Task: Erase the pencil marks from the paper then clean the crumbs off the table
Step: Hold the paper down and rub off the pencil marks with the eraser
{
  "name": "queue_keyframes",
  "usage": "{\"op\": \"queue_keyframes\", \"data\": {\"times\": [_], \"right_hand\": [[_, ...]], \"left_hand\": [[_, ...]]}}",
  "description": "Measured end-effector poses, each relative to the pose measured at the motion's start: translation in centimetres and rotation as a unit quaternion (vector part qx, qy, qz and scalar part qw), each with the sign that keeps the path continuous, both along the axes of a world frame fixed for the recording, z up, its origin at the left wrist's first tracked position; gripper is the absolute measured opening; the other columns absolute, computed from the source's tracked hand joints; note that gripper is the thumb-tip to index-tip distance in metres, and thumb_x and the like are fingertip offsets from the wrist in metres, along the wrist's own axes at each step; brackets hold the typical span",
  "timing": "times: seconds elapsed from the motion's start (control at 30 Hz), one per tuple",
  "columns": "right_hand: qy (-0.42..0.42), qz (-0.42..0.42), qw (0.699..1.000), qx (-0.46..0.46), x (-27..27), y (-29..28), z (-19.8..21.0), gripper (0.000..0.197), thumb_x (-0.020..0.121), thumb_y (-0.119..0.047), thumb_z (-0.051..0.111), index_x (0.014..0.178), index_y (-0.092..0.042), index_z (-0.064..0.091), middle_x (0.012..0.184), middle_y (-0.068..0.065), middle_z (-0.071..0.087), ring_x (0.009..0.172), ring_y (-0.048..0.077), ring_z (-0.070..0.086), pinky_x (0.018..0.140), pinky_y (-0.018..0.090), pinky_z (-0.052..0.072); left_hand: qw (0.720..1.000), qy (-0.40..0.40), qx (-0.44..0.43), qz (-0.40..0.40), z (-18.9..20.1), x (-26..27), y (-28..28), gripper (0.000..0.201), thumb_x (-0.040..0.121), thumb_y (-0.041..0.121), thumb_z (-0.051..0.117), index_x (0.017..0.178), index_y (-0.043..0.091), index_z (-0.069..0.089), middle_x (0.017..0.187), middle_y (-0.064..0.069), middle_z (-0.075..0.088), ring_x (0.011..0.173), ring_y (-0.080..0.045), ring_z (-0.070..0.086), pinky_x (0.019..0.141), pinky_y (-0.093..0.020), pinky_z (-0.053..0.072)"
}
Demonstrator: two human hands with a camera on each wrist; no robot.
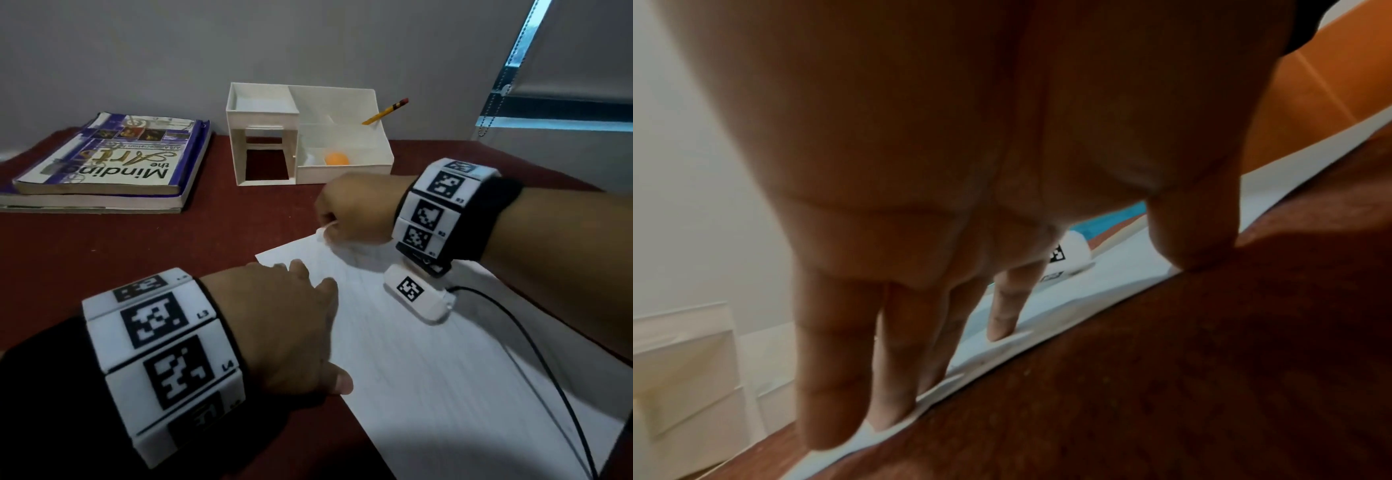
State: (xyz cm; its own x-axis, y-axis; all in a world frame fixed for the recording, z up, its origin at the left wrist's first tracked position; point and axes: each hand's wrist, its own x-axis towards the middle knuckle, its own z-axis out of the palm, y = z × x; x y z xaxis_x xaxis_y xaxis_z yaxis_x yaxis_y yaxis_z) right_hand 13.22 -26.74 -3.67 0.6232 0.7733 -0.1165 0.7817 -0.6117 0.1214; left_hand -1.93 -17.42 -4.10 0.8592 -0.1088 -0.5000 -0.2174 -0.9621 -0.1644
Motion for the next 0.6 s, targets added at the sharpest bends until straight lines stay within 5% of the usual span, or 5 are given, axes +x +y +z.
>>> {"op": "queue_keyframes", "data": {"times": [0.1,0.3,0.4,0.53,0.6], "right_hand": [[0.069,0.014,0.997,0.012,-0.3,0.0,-0.2,0.014,0.095,-0.029,0.062,0.089,-0.018,0.068,0.082,-0.009,0.062,0.072,0.008,0.055,0.059,0.019,0.037],[0.036,-0.024,0.999,0.025,0.5,-0.8,0.0,0.017,0.095,-0.032,0.061,0.086,-0.020,0.069,0.084,-0.005,0.066,0.080,0.014,0.061,0.065,0.027,0.048],[0.087,0.005,0.996,0.022,-0.3,-0.8,-0.3,0.015,0.094,-0.033,0.064,0.089,-0.020,0.070,0.082,-0.008,0.064,0.072,0.008,0.056,0.058,0.021,0.039],[-0.014,-0.034,0.999,0.007,0.7,-1.2,-0.1,0.014,0.097,-0.025,0.059,0.090,-0.017,0.068,0.087,-0.003,0.063,0.079,0.016,0.055,0.053,0.019,0.031],[0.026,-0.014,1.000,0.009,0.2,-1.0,-0.1,0.012,0.095,-0.027,0.061,0.089,-0.019,0.068,0.085,-0.007,0.062,0.076,0.013,0.056,0.054,0.020,0.032]], "left_hand": [[1.000,0.003,-0.001,0.003,0.1,0.0,0.0,0.097,0.079,0.081,0.043,0.150,0.025,0.011,0.154,-0.009,0.023,0.131,-0.035,0.040,0.104,-0.048,0.039],[1.000,0.006,-0.004,0.000,0.3,0.0,0.0,0.082,0.077,0.083,0.045,0.134,0.027,0.028,0.135,-0.005,0.039,0.116,-0.030,0.049,0.096,-0.048,0.045],[1.000,0.003,0.000,-0.001,0.3,0.0,0.0,0.079,0.076,0.083,0.045,0.130,0.027,0.029,0.134,-0.005,0.040,0.115,-0.030,0.049,0.095,-0.046,0.045],[1.000,0.001,0.011,-0.010,0.4,0.0,0.0,0.079,0.076,0.084,0.043,0.129,0.027,0.031,0.131,-0.005,0.042,0.114,-0.028,0.049,0.097,-0.046,0.043],[1.000,-0.002,0.012,-0.012,0.5,0.1,0.0,0.080,0.075,0.084,0.043,0.131,0.027,0.030,0.132,-0.004,0.042,0.115,-0.027,0.048,0.099,-0.047,0.041]]}}
